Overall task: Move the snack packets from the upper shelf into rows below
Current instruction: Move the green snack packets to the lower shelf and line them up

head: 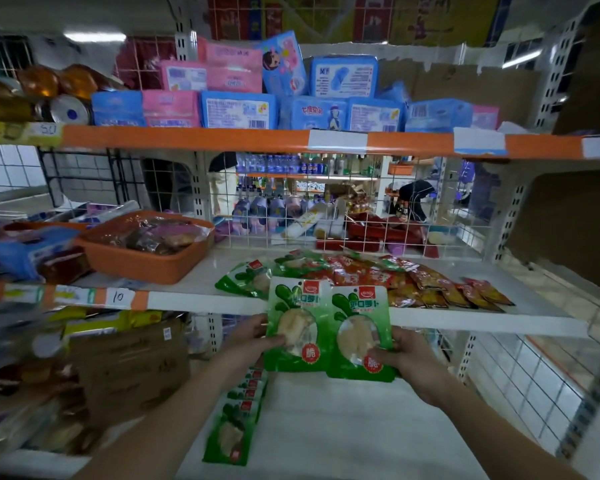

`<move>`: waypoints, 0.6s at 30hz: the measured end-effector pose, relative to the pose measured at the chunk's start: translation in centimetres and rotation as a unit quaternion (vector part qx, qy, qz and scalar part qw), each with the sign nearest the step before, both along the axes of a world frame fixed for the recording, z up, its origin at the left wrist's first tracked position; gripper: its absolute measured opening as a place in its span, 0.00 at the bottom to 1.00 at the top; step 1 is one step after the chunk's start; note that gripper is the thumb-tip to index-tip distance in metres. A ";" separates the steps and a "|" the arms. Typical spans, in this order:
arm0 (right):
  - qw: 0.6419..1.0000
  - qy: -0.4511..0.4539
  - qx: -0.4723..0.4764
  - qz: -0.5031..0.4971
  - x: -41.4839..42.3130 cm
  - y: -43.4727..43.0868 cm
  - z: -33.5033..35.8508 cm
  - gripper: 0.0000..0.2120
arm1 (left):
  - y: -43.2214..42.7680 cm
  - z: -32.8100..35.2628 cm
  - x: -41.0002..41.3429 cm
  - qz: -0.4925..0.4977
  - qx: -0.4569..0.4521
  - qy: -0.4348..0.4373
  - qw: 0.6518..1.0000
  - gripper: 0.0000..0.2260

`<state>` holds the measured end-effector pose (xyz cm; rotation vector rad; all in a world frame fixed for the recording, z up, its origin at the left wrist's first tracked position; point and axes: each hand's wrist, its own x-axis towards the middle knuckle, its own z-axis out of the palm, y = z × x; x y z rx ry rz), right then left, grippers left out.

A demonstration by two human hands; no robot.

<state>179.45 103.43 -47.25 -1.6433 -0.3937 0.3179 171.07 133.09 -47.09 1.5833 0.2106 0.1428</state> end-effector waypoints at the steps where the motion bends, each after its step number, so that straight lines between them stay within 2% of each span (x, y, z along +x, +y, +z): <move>1: 1.000 0.010 -0.001 0.008 -0.4 -0.2 -0.9 0.16 | 0.1 -0.9 -0.4 -0.009 -0.005 0.008 1.000 0.21; 8: 0.997 0.066 -0.029 0.010 -2.0 -0.5 -6.3 0.16 | 0.2 -6.3 -2.6 -0.011 -0.017 0.073 0.997 0.19; 12: 0.995 0.086 -0.049 0.005 -1.1 0.2 -8.8 0.15 | 0.4 -8.7 -2.4 -0.019 -0.026 0.078 0.996 0.17; 18: 0.990 0.128 -0.053 0.005 1.7 2.4 -12.5 0.19 | 1.4 -12.4 0.1 -0.008 -0.031 0.104 0.994 0.18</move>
